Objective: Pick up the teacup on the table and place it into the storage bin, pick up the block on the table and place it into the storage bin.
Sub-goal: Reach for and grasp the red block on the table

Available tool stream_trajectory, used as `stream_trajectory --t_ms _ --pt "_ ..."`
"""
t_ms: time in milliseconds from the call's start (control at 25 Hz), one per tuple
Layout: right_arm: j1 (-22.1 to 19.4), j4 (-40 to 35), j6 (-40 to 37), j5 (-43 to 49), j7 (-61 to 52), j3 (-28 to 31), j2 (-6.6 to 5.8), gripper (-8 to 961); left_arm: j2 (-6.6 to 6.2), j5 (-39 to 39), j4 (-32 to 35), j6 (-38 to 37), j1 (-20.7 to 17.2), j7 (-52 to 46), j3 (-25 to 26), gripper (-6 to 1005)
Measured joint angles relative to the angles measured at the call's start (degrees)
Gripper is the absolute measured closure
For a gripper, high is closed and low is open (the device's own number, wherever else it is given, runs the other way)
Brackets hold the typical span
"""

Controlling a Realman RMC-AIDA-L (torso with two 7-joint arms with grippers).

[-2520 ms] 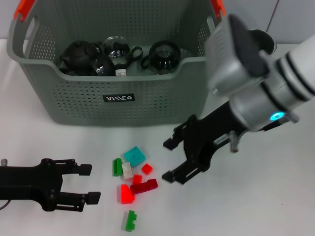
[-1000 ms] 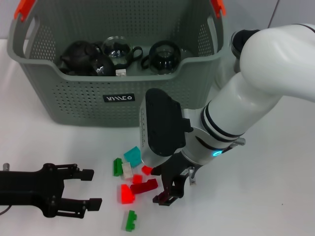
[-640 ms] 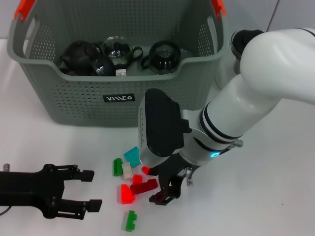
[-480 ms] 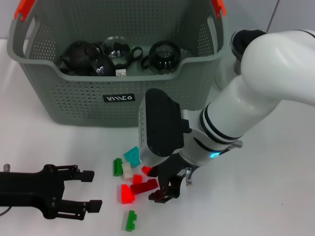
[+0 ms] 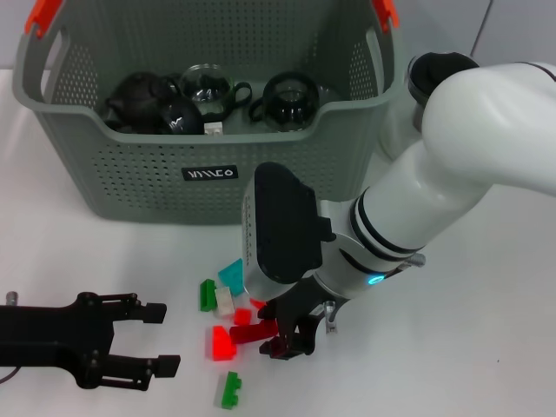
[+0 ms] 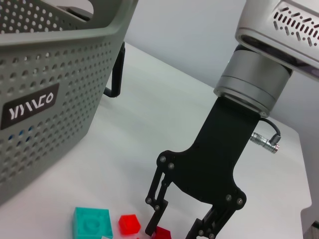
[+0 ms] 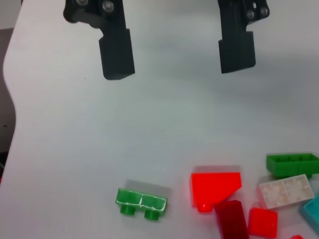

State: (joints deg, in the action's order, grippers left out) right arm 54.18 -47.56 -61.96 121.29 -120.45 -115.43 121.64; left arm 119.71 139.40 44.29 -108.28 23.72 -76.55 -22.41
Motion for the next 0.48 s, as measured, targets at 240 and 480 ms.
stream_trajectory --t_ms 240,480 --pt "0.01 0.12 0.08 -0.01 -0.1 -0.06 0.0 497 0.07 0.0 0.0 0.0 -0.06 0.0 0.0 155" --pt "0.04 0.12 0.13 0.0 -0.13 -0.22 0.01 561 0.08 0.0 0.0 0.03 -0.15 0.04 0.0 155"
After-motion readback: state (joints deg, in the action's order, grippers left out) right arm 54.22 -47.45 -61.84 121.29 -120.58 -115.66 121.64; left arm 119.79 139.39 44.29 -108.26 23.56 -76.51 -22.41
